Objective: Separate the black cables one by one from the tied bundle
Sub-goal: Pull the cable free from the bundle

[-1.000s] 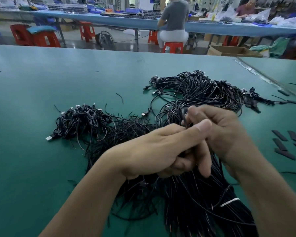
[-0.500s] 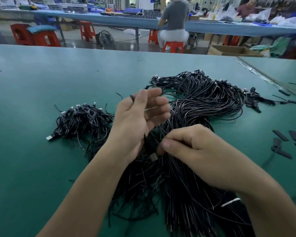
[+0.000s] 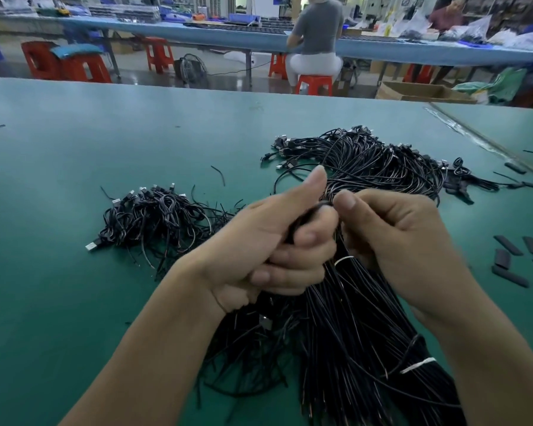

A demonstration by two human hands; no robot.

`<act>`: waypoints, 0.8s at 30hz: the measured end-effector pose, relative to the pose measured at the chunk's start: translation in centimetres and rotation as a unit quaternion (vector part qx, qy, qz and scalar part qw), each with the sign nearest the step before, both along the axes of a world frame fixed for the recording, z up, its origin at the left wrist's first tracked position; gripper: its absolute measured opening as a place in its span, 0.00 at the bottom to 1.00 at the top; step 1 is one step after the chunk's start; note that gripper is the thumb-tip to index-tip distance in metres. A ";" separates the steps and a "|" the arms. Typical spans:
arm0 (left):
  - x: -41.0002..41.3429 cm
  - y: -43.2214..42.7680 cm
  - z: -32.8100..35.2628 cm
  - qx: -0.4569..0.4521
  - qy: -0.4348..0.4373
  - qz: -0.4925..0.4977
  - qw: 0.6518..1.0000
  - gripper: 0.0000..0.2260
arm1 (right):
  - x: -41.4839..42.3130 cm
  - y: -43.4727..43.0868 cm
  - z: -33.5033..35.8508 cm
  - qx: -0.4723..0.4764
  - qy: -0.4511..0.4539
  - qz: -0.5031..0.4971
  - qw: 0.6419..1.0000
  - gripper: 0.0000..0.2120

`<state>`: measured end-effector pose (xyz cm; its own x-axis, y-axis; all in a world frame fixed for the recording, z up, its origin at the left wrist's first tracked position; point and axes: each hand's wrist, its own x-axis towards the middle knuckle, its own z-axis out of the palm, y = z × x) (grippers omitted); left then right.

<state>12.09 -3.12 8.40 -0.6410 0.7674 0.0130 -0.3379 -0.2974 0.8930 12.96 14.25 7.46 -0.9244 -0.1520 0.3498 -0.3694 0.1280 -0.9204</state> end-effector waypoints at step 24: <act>-0.2 0.2 -0.2 0.006 -0.026 0.014 1.000 0.22 | -0.3 0.3 -0.2 0.058 0.005 -0.025 0.998 0.15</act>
